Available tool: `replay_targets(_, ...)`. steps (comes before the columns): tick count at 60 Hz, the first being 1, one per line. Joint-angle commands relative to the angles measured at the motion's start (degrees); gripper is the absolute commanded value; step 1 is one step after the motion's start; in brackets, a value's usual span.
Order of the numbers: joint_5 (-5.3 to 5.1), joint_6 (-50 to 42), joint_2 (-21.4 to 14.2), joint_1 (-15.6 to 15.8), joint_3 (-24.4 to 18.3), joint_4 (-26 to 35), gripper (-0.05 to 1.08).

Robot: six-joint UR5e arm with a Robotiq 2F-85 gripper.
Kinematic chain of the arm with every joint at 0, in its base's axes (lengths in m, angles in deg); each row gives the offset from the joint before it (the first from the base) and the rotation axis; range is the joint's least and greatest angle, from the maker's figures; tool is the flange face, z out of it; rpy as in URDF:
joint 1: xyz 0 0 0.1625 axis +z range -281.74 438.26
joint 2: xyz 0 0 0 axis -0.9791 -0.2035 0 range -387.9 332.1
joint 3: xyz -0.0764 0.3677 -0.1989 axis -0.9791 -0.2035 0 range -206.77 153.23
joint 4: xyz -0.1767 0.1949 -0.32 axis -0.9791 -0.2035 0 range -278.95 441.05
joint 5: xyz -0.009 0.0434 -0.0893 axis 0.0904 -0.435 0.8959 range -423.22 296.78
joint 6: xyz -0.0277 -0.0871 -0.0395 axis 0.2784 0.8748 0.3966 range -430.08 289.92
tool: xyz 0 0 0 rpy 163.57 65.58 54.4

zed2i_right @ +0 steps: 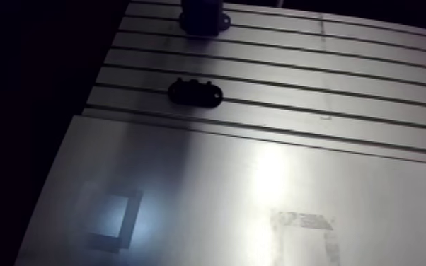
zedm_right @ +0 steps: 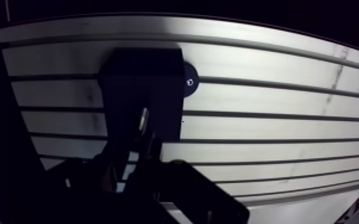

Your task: Pick up the M10 bolt and insert it into the hole until fully seated.

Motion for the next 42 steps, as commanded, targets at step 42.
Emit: replay_targets(42, -0.1, -0.1, 0.0, 0.1, 0.5, 0.0, 1.08)
